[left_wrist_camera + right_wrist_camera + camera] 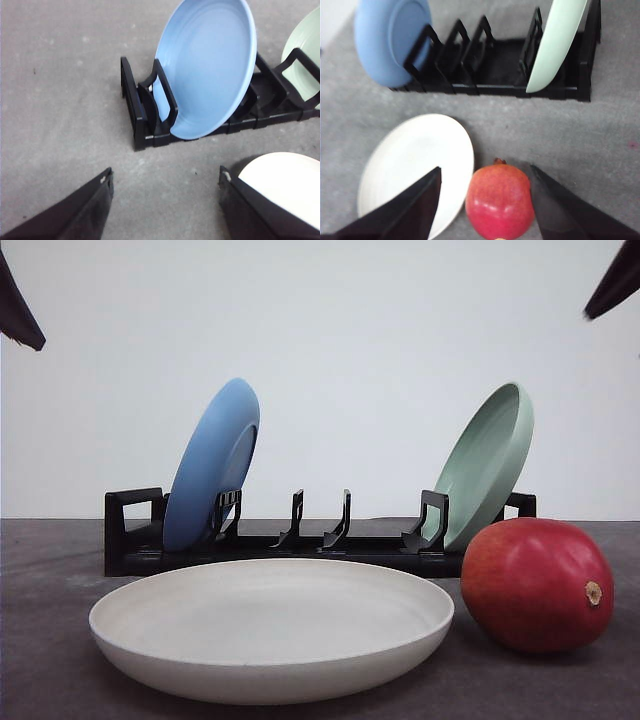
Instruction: Place pomegranate in white plate
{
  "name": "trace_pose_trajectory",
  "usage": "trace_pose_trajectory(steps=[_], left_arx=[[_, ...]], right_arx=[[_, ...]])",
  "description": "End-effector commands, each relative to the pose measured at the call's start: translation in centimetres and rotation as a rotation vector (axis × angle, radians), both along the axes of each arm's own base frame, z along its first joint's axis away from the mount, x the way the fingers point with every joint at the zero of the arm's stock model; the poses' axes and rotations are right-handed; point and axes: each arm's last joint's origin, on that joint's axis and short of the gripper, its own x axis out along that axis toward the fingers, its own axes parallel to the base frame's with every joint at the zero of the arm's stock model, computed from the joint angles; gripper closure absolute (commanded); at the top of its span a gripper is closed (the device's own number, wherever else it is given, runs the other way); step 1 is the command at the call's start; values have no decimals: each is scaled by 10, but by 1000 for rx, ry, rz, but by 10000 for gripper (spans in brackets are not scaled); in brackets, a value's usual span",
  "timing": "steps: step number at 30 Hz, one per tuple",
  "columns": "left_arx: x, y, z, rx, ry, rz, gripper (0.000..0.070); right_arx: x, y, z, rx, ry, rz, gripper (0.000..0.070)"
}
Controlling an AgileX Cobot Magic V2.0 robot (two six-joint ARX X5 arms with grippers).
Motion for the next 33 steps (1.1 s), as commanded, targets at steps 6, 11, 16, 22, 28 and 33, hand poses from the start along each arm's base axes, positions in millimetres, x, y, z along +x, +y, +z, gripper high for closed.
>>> trace_pose_trajectory(steps=[6, 11, 16, 22, 28, 33], left_arx=[[1, -1, 0, -4, 1, -2, 305], [1, -1, 0, -5, 4, -1, 305], [1, -1, 0, -4, 7, -1, 305], [1, -1, 0, -4, 8, -1, 305], [1, -1, 0, -3, 8, 0, 305], [3, -1, -2, -1, 19, -1, 305]], right_arx=[[23, 31, 1, -91, 79, 45, 236], [35, 54, -12, -185, 145, 77, 209], [43, 67, -28, -259, 209, 87, 118], [51, 74, -44, -320, 265, 78, 95], [60, 81, -59, -353, 306, 85, 95], [67, 87, -73, -380, 344, 92, 95]])
